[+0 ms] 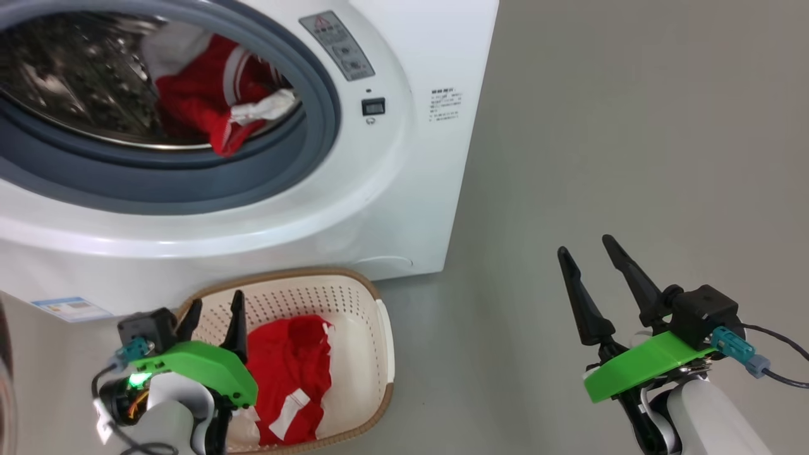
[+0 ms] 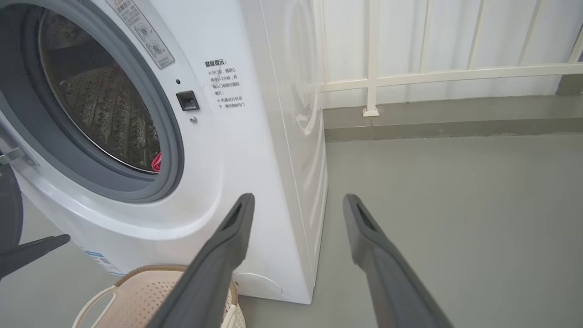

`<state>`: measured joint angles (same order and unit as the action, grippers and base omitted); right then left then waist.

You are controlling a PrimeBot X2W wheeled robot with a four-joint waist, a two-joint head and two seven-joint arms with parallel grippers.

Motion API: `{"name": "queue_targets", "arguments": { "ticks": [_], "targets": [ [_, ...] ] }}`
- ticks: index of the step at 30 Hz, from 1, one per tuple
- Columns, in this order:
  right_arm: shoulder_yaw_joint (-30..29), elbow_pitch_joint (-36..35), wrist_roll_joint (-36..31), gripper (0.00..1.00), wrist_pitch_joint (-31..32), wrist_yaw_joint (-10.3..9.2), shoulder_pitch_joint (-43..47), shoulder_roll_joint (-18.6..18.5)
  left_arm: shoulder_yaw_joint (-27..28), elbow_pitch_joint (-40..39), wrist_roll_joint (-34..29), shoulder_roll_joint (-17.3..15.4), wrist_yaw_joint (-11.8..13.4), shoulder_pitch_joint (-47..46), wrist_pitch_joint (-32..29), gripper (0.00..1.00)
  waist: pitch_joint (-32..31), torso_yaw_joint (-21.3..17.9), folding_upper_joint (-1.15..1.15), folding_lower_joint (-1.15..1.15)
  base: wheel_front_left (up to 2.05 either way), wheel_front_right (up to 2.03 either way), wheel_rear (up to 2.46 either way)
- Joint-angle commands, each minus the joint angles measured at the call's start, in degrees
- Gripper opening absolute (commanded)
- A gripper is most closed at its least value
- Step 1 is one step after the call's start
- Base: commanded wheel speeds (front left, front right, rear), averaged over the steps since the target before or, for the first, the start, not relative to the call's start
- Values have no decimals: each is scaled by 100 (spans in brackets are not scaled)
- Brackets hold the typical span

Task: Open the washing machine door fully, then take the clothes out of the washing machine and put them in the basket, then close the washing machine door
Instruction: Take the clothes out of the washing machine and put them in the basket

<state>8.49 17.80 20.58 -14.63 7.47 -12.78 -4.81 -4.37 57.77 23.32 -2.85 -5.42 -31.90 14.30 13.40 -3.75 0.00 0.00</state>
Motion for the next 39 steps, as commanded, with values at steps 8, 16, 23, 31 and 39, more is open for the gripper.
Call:
{"name": "queue_targets", "arguments": {
  "ticks": [8,16,23,31,39],
  "targets": [
    [49,-188,-74,100,-37,2,191,-21,421,-1893,-497,-232,111,1035,69,100,-566,115,0,0,0,0,0],
    [-37,-242,-137,100,-37,2,361,7,537,-3219,-896,-224,200,1860,69,100,-878,164,0,0,0,0,0],
    [-137,-292,-192,100,-37,2,533,44,646,-4080,-1095,-211,112,2467,70,100,-1118,204,0,0,0,0,0],
    [-228,-449,-237,100,-37,2,766,88,854,-4570,-1143,-109,155,2952,70,100,-1327,173,0,0,0,0,0],
    [-306,-501,-255,100,-37,2,868,117,922,-4738,-1196,-50,142,3155,70,100,-1390,154,0,0,0,0,0]
  ]
}}
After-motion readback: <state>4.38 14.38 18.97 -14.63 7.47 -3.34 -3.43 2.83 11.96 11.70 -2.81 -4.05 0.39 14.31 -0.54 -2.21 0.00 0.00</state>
